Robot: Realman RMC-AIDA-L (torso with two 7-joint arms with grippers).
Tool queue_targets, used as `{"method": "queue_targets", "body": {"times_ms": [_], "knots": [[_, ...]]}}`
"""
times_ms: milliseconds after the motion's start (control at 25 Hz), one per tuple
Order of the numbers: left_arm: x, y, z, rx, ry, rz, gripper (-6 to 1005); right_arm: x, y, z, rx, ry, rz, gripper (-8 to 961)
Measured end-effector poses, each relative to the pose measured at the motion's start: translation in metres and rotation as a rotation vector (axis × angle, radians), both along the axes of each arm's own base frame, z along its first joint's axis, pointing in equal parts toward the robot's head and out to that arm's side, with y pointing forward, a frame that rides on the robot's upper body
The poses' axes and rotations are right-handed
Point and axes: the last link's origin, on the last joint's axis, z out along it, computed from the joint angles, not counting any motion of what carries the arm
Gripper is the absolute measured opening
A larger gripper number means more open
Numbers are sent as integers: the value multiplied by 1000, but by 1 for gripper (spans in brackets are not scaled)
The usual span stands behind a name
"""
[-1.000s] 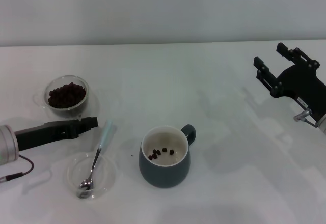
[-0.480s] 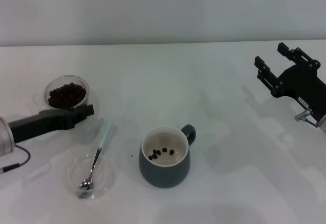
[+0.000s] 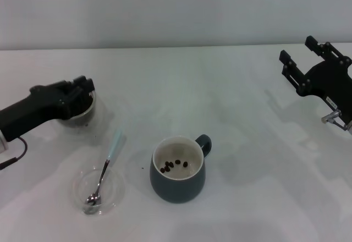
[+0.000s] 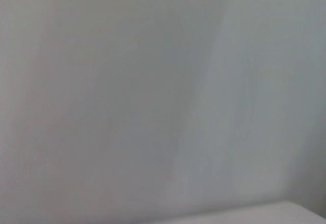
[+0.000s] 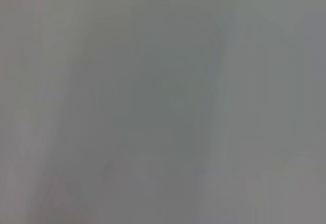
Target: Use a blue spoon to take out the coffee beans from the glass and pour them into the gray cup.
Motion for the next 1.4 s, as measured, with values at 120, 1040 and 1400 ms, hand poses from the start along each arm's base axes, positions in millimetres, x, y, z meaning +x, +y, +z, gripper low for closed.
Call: {"method": "queue_targets", "body": {"times_ms": [120, 1040, 1400], "knots": [[-1, -5, 5, 125, -5, -38, 173, -4, -2, 4, 20, 17, 30, 633], [-12, -32, -6, 552, -36, -81, 174, -16, 17, 39, 239, -125, 125, 633], [-16, -43, 5, 675, 6, -122, 174, -10, 3, 47, 292, -84, 117, 634]]}}
